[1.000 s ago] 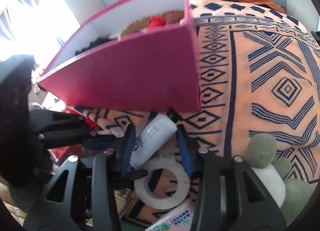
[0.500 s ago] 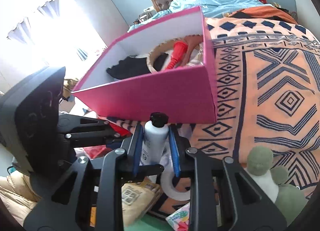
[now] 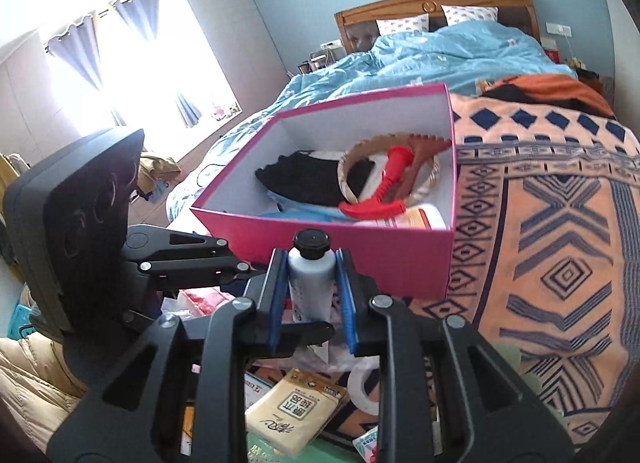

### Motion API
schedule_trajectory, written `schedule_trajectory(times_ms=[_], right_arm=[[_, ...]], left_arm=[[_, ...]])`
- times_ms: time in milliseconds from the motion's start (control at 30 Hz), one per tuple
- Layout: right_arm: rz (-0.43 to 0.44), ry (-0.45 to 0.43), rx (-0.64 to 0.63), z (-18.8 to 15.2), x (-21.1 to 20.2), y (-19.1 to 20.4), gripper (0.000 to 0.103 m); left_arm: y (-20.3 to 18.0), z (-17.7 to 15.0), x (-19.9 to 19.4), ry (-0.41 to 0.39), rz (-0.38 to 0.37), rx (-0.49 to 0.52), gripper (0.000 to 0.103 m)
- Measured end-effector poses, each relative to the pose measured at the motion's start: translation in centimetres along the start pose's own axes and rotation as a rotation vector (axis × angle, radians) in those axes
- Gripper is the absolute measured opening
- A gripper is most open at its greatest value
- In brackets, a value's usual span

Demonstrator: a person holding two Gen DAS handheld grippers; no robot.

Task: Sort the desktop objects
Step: 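Carry the white tube with the right tool over the pink box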

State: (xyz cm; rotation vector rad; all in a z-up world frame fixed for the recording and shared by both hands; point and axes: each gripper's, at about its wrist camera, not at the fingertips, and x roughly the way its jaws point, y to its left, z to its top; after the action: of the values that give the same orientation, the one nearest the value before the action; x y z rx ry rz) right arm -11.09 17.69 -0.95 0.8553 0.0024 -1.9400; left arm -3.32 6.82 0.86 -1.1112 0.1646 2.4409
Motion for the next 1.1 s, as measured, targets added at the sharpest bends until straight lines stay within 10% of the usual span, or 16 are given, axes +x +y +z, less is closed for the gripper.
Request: schedule_trajectory(times_ms=[1100], right_arm=[[0.058, -0.024, -0.071, 9.0, 1.8, -0.1, 0.026]], left_arm=[[4.6, 6.9, -2.8, -0.114, 0.15, -0.006, 0.028]])
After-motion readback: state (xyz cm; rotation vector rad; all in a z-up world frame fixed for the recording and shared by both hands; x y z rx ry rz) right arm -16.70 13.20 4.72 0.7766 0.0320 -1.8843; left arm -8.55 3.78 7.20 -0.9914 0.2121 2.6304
